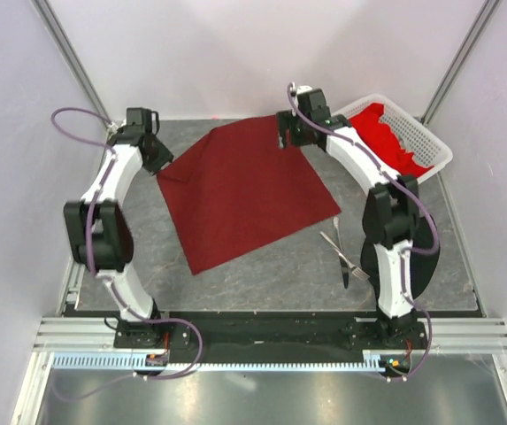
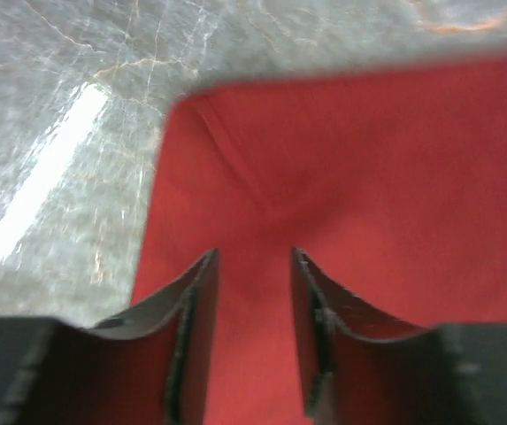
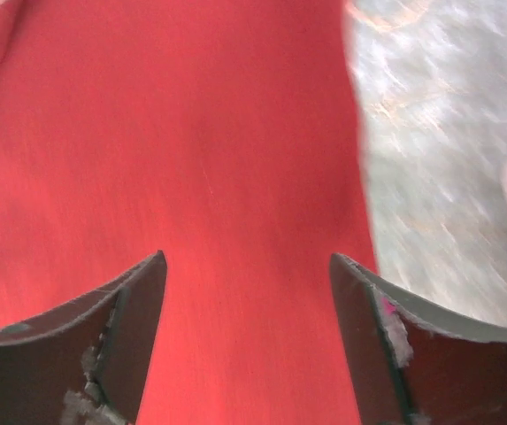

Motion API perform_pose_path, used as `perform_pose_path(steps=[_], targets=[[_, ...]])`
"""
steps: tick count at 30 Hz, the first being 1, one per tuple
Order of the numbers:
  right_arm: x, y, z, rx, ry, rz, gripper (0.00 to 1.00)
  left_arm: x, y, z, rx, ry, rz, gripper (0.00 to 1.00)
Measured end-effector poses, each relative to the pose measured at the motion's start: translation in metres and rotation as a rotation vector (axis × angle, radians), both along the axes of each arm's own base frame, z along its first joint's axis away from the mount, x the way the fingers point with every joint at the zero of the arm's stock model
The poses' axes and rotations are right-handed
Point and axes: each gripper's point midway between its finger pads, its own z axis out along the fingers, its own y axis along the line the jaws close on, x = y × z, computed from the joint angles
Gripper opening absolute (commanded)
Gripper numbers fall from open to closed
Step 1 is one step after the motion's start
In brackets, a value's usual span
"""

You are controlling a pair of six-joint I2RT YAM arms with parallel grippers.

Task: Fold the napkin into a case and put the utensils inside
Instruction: Move the crumpled napkin to the center of the board.

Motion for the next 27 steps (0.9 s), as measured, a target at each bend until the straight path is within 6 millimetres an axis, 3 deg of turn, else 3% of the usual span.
perform_pose_path(steps=[2, 5, 8, 10, 14, 17, 23, 27], targets=[[-0.018, -0.014, 0.009, -0.024, -0.002, -0.027, 0.85, -0.013, -0.005, 0.021, -0.011, -0.043, -0.012, 0.48], [-0.055, -0.025, 0.022, -0.017, -0.006, -0.035, 0.85, -0.048, -0.024, 0.055, -0.055, -0.137, -0.067, 0.44], [-0.079, -0.016, 0.022, 0.013, -0.006, -0.011, 0.83, -0.078, -0.044, 0.059, -0.118, -0.192, -0.121, 0.4], [-0.09, 0.001, 0.009, 0.031, 0.007, 0.021, 0.81, -0.095, -0.06, 0.04, -0.178, -0.187, -0.159, 0.39], [-0.12, 0.044, -0.034, 0.034, 0.084, 0.099, 0.73, -0.122, -0.084, -0.021, -0.271, -0.059, -0.208, 0.34], [-0.141, 0.075, -0.062, 0.037, 0.128, 0.149, 0.69, -0.133, -0.104, -0.047, -0.296, 0.009, -0.258, 0.33], [-0.166, 0.102, -0.084, 0.066, 0.149, 0.184, 0.66, -0.147, -0.14, -0.064, -0.315, 0.03, -0.312, 0.28], [-0.174, 0.103, -0.097, 0.084, 0.166, 0.179, 0.66, -0.183, -0.134, -0.102, -0.316, 0.147, -0.231, 0.28]])
